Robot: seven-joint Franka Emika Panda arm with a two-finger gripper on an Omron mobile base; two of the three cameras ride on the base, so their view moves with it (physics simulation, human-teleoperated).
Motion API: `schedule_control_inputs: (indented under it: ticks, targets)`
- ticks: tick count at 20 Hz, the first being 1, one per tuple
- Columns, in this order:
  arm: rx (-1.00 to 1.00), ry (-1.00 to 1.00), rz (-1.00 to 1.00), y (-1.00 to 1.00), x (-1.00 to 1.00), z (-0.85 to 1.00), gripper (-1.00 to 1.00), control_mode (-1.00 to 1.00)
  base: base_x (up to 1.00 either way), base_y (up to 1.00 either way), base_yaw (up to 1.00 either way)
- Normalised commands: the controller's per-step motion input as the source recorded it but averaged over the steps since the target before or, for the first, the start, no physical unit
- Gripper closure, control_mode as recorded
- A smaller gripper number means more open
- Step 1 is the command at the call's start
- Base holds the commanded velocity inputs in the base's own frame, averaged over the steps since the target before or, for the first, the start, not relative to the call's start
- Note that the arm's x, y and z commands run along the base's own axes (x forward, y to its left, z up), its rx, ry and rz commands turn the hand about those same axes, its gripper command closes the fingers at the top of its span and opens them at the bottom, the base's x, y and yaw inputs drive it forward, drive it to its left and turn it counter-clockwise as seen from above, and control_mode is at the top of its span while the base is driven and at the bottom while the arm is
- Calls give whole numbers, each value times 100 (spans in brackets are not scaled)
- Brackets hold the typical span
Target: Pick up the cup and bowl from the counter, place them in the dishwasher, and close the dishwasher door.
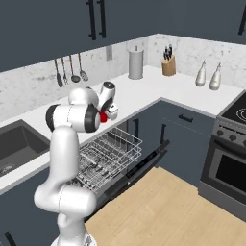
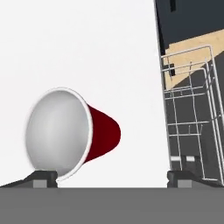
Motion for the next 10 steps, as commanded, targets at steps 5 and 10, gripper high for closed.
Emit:
schedule_control_inputs:
  ticks: [5, 10]
  targets:
    - [2, -1, 0, 7, 20, -21, -100, -100, 0, 0, 0]
    - [2, 0, 0, 1, 9, -16, -100, -100, 0, 0, 0]
